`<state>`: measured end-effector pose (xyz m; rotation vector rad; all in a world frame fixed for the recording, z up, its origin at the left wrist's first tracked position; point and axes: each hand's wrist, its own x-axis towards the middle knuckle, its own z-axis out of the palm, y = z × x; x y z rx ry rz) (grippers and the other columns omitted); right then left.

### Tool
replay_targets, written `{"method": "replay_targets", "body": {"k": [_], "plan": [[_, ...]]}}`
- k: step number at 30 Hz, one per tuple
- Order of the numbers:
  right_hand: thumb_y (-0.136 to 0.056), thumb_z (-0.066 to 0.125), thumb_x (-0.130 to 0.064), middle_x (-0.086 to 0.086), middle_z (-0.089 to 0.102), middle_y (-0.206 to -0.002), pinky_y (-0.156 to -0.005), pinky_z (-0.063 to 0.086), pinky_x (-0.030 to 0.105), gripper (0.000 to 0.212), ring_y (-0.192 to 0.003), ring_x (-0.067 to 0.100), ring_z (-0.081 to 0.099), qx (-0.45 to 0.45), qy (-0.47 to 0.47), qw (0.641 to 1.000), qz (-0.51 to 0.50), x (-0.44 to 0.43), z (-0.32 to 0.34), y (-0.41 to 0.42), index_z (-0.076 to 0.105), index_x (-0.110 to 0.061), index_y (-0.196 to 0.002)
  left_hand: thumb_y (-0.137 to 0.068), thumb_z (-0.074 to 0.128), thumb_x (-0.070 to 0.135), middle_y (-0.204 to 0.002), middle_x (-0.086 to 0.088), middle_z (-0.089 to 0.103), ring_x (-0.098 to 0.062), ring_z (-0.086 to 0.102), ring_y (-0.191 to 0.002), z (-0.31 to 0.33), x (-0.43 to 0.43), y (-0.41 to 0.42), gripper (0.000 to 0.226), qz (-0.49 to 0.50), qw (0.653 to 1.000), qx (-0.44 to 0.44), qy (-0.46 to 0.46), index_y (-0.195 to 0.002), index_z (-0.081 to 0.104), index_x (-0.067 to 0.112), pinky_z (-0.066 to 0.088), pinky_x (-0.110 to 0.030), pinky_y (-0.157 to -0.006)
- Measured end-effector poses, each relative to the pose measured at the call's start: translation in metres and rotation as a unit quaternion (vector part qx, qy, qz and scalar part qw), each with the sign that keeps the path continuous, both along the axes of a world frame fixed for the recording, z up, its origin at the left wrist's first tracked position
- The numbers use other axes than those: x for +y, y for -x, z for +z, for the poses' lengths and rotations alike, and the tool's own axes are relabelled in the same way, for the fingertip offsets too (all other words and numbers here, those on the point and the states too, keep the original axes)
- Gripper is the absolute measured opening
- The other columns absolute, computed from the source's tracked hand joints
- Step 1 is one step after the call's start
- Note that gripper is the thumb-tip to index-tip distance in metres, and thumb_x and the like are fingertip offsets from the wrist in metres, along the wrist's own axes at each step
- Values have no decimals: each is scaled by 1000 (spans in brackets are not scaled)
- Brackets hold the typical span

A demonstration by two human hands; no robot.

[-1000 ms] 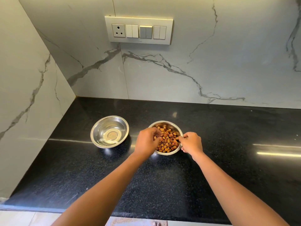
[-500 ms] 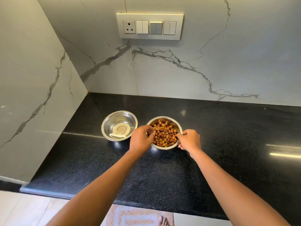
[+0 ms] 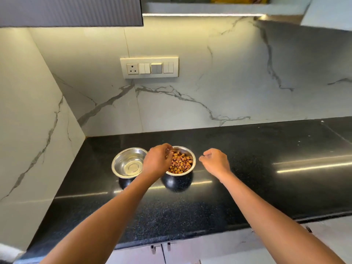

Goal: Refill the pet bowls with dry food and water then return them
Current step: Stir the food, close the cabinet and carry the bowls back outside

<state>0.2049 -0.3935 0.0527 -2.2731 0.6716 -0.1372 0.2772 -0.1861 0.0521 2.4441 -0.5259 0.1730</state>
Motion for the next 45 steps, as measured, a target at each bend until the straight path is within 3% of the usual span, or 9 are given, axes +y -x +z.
{"method": "replay_targets", "body": {"k": [16,23,27,31,34,37,39,42,45], "plan": [[-92,73,-25,-3,73,-128,-105,53,36,30,-121,19,67,-278,226,934,7,5,209,156,72,-18,-121,-93,56,28,-96,7,76,-21,72,-90,230,-49,81,30,-146,944,-287,70,-119,65,18,57,-36,-77],[-88,63,-31,2,73,-117,-90,57,39,32,-109,26,67,-462,371,805,-30,-43,294,226,73,-14,-114,-91,59,26,-93,5,76,-22,71,-86,319,-93,119,26,-138,915,-364,107,-115,67,18,56,-34,-74],[-89,61,-16,9,70,-126,-107,50,40,29,-134,32,58,-540,459,703,-58,-86,324,264,73,-6,-113,-91,58,26,-89,6,74,-23,71,-83,344,-125,141,25,-114,905,-389,132,-114,66,20,56,-36,-69],[-87,61,-4,17,58,-151,-124,24,66,41,-153,41,38,-544,539,634,-108,-118,337,296,70,-2,-127,-90,58,25,-88,3,75,-24,70,-80,351,-158,166,25,-94,900,-402,142,-114,64,18,57,-37,-66],[-86,59,-4,24,26,-170,-125,24,64,66,-161,44,15,-511,527,661,-156,-138,331,306,50,0,-151,-90,62,22,-89,3,75,-22,70,-81,346,-177,181,25,-89,901,-398,149,-114,66,17,54,-32,-66],[-92,57,3,31,6,-172,-125,34,31,77,-161,46,13,-545,427,706,-149,-154,321,305,24,8,-161,-92,63,22,-91,3,75,-20,69,-82,338,-187,195,24,-71,906,-392,142,-115,66,17,46,-27,-65],[-92,56,8,33,12,-170,-127,21,19,77,-160,44,19,-584,389,699,-138,-161,317,304,20,14,-159,-92,64,21,-93,2,75,-20,70,-83,334,-186,200,25,-62,909,-391,132,-117,66,16,46,-26,-65],[-91,57,5,28,38,-163,-124,34,37,75,-150,43,39,-629,319,691,-158,-170,320,302,24,12,-159,-92,64,21,-95,1,76,-20,70,-84,331,-176,202,26,-43,915,-384,116,-118,66,16,52,-28,-67],[-87,59,9,26,54,-152,-112,39,31,74,-134,46,54,-641,245,704,-181,-170,319,297,34,11,-157,-92,64,19,-96,0,77,-21,70,-84,329,-158,200,27,-18,920,-378,103,-118,66,15,53,-28,-69]]}}
